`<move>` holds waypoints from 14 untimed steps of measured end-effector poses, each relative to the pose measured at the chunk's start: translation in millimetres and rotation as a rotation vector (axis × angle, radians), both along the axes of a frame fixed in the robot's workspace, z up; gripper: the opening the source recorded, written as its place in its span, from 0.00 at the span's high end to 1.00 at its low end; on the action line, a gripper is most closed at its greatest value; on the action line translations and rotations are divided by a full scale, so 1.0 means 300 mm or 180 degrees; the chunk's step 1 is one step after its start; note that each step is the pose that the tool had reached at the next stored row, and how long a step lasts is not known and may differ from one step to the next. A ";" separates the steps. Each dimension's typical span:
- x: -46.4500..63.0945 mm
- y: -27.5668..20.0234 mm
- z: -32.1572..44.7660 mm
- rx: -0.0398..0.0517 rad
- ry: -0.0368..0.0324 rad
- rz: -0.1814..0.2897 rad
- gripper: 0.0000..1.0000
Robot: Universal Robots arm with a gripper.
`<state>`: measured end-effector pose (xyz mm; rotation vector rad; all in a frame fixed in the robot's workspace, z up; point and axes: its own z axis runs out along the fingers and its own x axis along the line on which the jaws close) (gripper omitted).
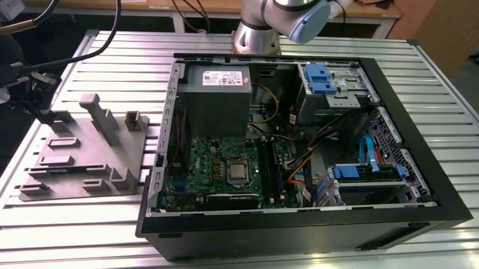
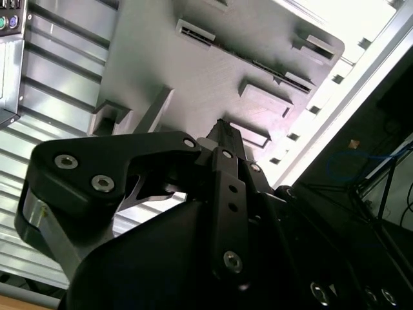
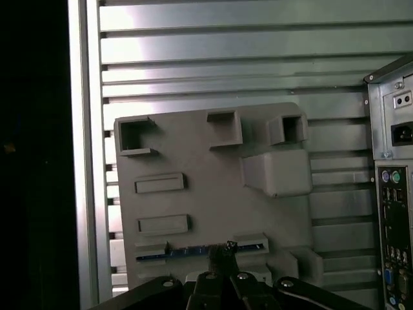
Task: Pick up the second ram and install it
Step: 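Reach for the second ram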
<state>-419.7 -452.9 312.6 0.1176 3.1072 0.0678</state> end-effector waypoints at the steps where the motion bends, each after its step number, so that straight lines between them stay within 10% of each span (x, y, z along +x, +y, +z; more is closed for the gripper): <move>1: 0.000 -0.003 -0.002 0.0000 0.0000 0.0000 0.90; 14: -0.003 -0.022 -0.030 0.0000 0.0001 0.0000 0.90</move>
